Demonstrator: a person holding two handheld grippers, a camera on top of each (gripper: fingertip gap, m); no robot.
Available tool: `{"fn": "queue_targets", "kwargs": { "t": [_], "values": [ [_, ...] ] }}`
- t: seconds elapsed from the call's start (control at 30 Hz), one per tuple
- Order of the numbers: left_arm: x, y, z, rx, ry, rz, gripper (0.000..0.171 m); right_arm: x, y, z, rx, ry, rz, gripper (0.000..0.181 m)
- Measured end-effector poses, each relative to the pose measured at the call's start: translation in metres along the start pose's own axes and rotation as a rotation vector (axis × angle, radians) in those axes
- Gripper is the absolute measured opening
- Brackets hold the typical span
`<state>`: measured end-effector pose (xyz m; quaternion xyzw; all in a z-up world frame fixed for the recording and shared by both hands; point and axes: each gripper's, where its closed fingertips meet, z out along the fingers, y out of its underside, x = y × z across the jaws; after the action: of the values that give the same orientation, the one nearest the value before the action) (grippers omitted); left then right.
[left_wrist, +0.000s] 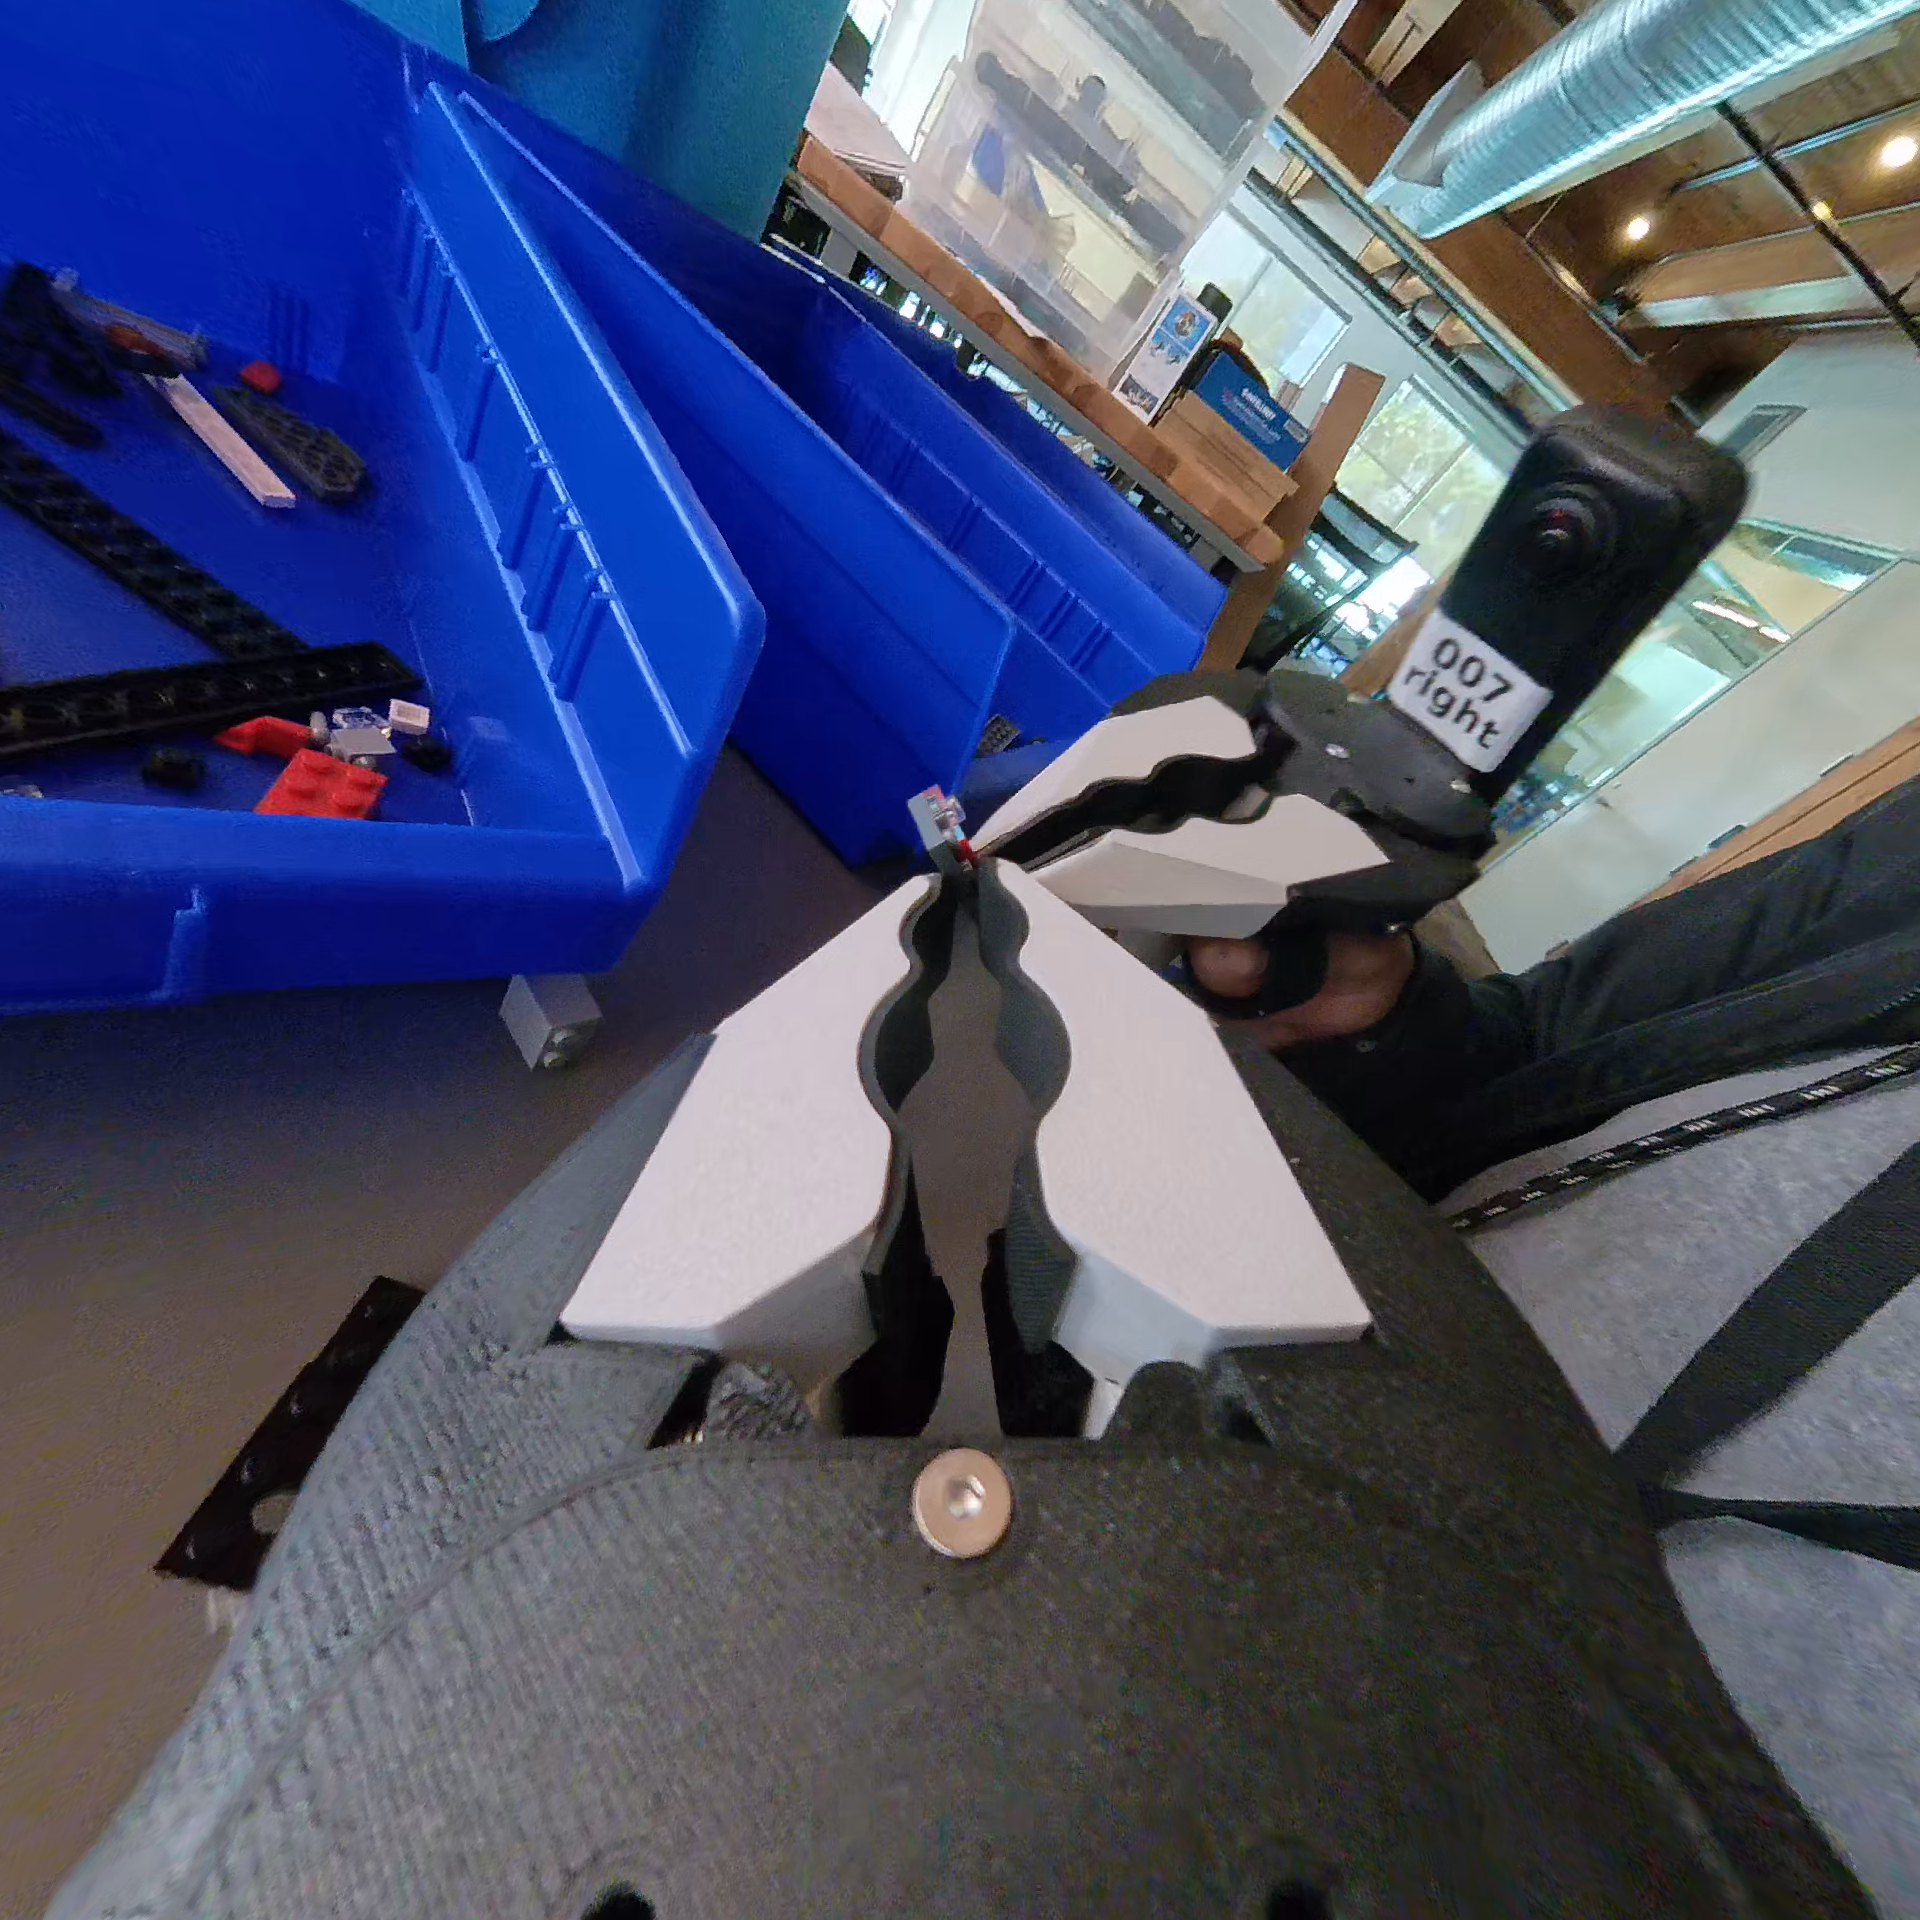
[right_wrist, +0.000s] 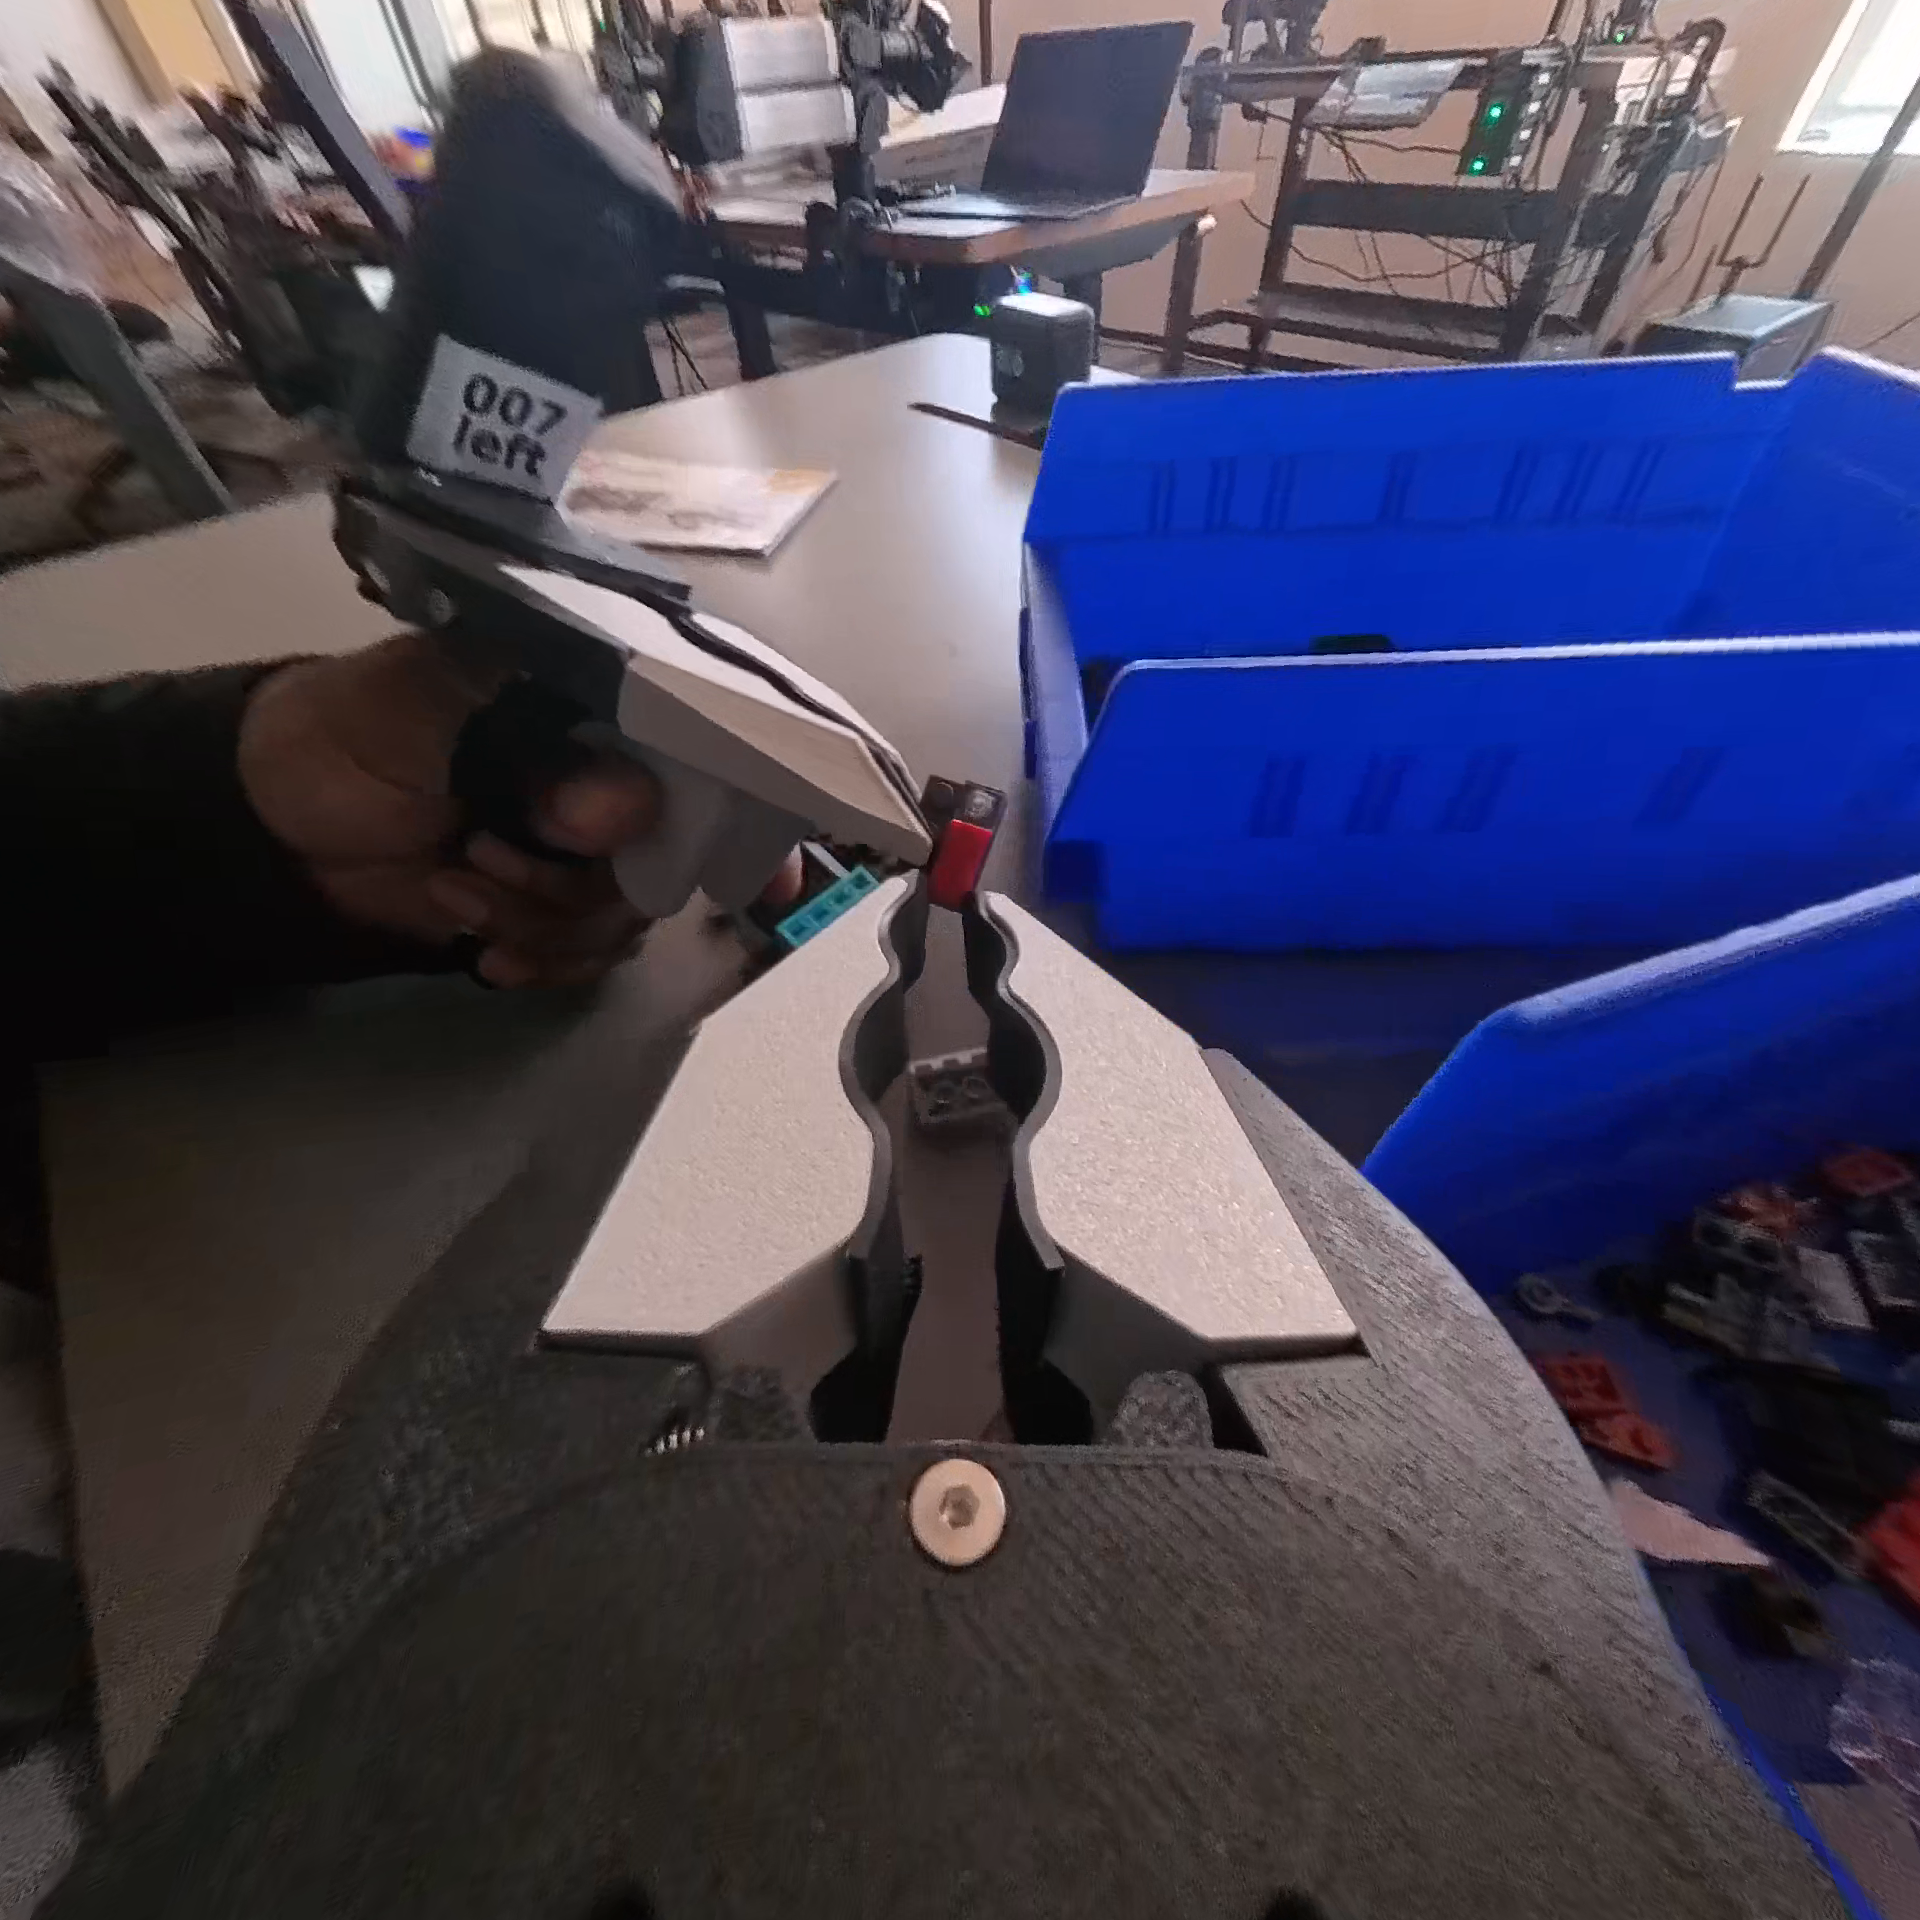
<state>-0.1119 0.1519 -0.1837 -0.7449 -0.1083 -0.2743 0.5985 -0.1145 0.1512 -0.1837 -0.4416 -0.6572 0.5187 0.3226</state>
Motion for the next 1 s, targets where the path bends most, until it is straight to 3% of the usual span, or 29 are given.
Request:
{"fn": "queue_targets", "kwargs": {
  "t": [0.23,0.43,0.77,0.87,1.0],
  "values": [
    [-0.003,0.005,0.001,-0.053,-0.089,0.122,0.005,0.001,0.006,0.001,-0.094,0.096,-0.198,0.006],
    [0.0,0.003,0.001,-0.056,-0.1,0.17,0.005,0.0,0.003,-0.001,-0.069,-0.038,0.006,0.006],
    [-0.01,0.001,-0.004,-0.017,-0.062,0.027,0.004,0.001,-0.005,-0.008,0.027,-0.212,0.341,0.0],
    [-0.009,-0.002,-0.003,0.009,-0.006,-0.088,0.005,0.01,0.002,-0.005,-0.003,-0.124,0.28,0.0],
    [-0.008,-0.001,-0.001,0.013,0.007,-0.113,0.004,0.008,-0.003,-0.004,0.033,-0.078,0.18,0.0]
  ]
}}
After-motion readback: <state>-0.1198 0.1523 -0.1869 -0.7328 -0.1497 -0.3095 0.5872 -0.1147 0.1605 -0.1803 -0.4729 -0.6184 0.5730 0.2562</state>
